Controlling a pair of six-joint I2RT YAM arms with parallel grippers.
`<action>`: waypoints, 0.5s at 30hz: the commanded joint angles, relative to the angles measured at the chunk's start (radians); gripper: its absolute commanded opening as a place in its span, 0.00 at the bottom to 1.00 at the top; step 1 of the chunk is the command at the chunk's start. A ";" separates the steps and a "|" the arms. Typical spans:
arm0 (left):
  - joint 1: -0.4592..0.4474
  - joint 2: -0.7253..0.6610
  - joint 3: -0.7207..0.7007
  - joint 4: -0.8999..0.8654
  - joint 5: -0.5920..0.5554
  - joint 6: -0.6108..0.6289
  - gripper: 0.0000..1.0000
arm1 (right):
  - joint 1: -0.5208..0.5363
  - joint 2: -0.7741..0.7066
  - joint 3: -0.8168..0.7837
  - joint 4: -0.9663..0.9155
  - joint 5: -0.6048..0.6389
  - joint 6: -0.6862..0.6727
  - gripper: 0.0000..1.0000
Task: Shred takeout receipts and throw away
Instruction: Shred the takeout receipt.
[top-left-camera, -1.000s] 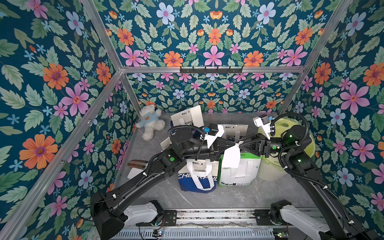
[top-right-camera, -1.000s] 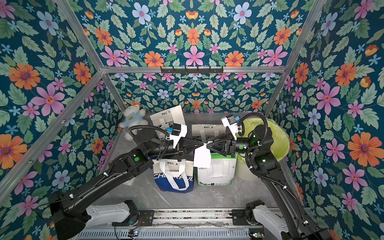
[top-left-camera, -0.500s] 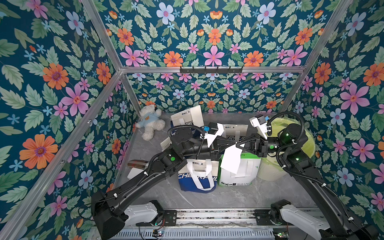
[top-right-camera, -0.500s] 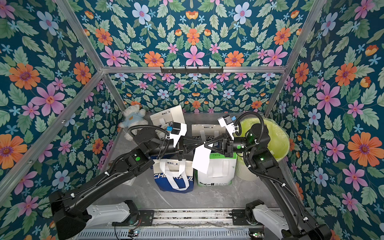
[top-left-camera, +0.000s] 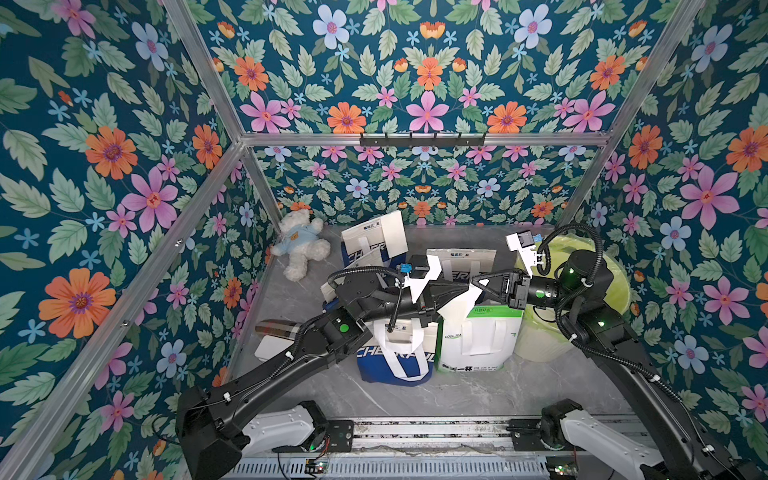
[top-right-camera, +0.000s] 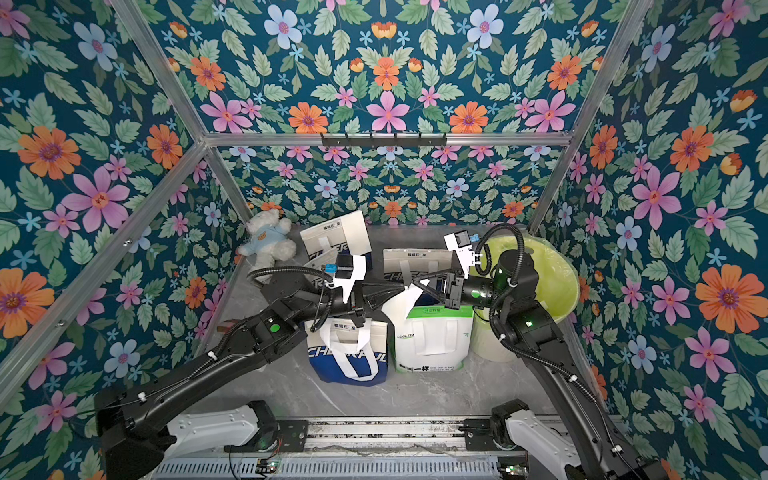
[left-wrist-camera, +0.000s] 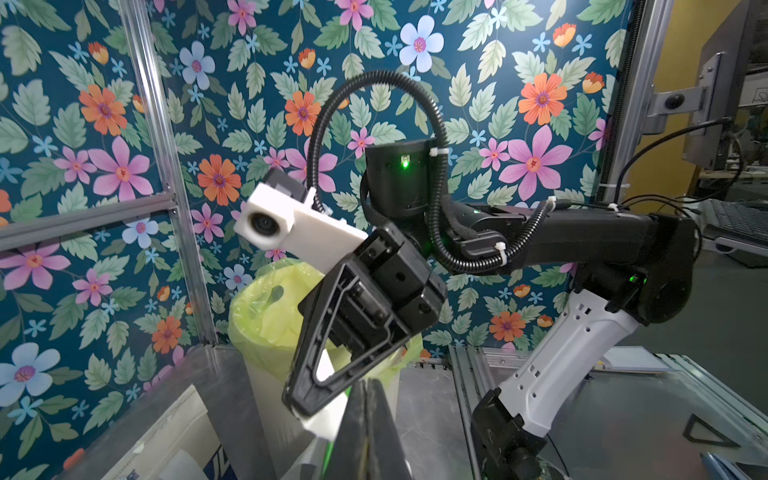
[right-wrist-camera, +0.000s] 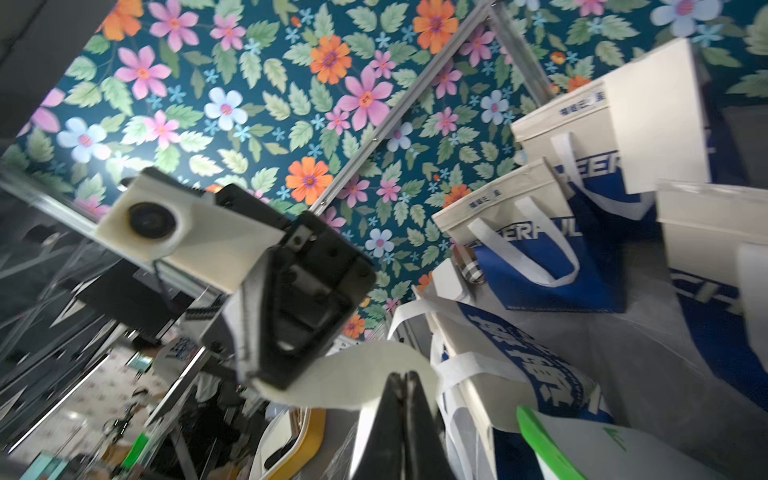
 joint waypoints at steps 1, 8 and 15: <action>-0.006 -0.012 -0.007 0.101 -0.032 0.008 0.00 | 0.002 -0.007 0.007 -0.051 0.131 0.006 0.00; -0.009 -0.057 -0.044 0.158 -0.148 0.035 0.00 | 0.001 0.010 0.070 -0.213 0.210 -0.088 0.00; -0.009 -0.197 -0.144 0.255 -0.397 0.081 0.00 | -0.001 0.009 0.167 -0.469 0.440 -0.245 0.00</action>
